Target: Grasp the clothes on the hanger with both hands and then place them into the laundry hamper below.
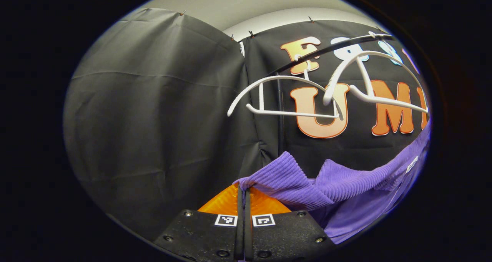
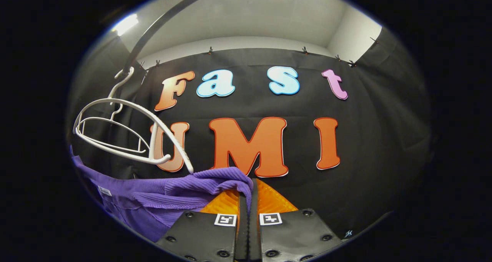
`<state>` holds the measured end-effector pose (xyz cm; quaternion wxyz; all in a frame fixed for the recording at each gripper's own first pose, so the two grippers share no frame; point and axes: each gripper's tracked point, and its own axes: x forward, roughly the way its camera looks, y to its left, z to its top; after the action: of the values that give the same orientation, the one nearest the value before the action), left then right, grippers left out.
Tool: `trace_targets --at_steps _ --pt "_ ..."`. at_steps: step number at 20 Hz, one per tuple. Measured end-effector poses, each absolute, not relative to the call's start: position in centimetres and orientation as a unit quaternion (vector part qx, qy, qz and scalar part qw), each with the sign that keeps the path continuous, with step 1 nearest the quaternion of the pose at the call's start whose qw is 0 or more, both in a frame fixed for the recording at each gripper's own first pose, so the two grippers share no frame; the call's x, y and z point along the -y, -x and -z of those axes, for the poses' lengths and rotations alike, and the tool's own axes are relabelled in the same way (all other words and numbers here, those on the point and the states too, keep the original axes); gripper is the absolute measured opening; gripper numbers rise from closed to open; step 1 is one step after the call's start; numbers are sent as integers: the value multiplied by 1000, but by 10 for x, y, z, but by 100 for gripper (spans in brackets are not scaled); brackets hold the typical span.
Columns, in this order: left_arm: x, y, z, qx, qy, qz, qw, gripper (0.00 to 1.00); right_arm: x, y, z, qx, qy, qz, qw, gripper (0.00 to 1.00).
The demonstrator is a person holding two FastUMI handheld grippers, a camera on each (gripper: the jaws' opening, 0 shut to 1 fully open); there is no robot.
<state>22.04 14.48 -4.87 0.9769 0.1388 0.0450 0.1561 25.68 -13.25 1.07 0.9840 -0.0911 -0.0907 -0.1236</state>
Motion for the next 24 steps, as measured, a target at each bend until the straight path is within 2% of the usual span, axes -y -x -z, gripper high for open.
trace_targets --at_steps 1,2,7,12,17,18,19,20,24 --pt "-144 -213 48 -43 -139 -155 977 1 131 -248 -12 91 95 124 984 8" --pt "-144 -208 46 -41 -139 -155 977 1 130 -242 -14 94 97 125 983 4" --pt "-136 -176 38 -30 -138 -149 979 1 116 -207 -19 95 100 111 984 8" --pt "-118 -142 38 -38 -134 -153 978 1 88 -182 -8 75 118 58 989 8" --pt "-88 -121 49 -50 -135 -138 980 3 39 -165 22 37 115 -32 992 8" --pt "-80 -119 53 -52 -127 -127 982 0 32 -159 28 25 109 -46 993 8" --pt "-71 -117 58 -52 -117 -113 985 1 26 -153 33 19 100 -52 993 8" --pt "-66 -116 65 -56 -112 -96 987 0 20 -147 36 15 95 -50 994 5" --pt "-44 -118 98 -95 -103 -5 990 1 -2 -129 62 -22 98 -15 995 8"
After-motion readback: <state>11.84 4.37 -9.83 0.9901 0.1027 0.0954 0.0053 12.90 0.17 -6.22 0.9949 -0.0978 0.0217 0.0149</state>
